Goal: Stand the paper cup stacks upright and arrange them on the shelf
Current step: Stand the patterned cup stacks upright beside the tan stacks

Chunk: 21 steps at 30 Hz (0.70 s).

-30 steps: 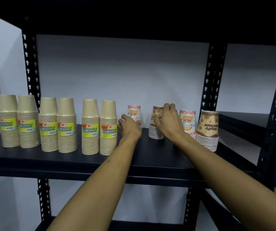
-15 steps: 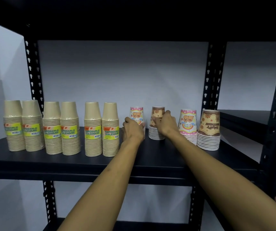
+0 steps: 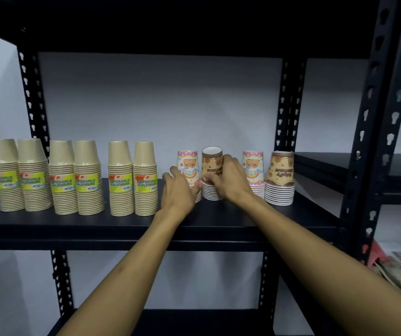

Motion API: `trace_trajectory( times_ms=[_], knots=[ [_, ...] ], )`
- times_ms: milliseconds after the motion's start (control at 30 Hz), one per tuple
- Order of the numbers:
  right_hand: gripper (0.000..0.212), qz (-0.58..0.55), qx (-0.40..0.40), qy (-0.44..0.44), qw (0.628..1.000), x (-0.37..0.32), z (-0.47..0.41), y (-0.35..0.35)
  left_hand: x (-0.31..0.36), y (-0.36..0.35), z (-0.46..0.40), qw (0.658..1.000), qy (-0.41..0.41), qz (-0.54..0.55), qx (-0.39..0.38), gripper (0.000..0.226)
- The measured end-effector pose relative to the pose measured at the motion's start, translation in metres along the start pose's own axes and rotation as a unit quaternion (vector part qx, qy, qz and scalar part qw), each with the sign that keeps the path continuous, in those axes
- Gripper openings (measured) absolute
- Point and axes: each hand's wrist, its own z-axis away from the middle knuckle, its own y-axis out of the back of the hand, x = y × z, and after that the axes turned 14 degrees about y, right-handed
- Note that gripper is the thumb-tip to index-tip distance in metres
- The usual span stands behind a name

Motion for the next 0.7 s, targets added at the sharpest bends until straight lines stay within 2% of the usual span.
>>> trace_trajectory(
  times_ms=[167,433,567,700],
  knots=[
    [0.047,-0.014,0.001,-0.006,1.0,0.0,0.008,0.018,-0.001,0.012,0.009,0.999,-0.009,0.032,-0.014,0.066],
    [0.049,-0.058,-0.007,-0.034,0.998,0.0,0.03,0.049,-0.002,0.024,0.019,0.984,0.023,0.117,-0.134,0.076],
    [0.059,-0.152,-0.046,-0.04,0.987,0.004,0.036,0.056,-0.007,0.026,0.02,0.969,0.014,0.146,-0.197,0.071],
    [0.085,-0.184,-0.067,-0.053,0.979,0.014,0.044,0.056,-0.009,0.03,0.023,0.973,0.012,0.134,-0.186,0.07]
  ],
)
